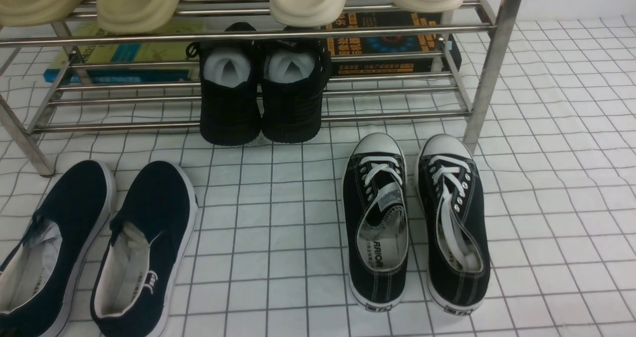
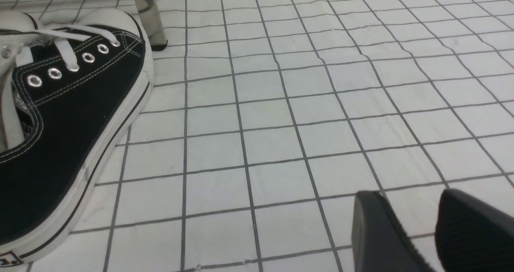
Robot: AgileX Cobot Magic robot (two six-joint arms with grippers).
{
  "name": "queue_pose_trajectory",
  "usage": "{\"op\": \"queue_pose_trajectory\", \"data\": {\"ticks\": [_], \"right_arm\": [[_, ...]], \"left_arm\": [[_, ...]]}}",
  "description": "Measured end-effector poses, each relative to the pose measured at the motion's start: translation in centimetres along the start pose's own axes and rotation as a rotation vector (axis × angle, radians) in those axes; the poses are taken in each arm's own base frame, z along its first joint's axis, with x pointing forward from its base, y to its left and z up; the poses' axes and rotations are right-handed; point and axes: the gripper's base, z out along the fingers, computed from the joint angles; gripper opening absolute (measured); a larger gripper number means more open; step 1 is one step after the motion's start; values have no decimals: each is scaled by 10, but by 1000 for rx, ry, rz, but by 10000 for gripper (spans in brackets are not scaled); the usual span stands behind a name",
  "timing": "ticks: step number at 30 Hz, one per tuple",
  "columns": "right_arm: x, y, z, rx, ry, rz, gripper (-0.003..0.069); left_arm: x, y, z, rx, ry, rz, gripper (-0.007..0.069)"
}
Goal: Take the shoes off the shelf with your hand from the white checkered tablecloth.
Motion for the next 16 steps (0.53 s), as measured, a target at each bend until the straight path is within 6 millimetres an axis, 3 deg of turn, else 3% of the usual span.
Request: {"op": "queue_pose_trajectory", "data": {"ticks": [16], "right_arm": [[0,0,0,0,0,0,241]], "left_arm": [[0,0,0,-1,2,2,80]]}}
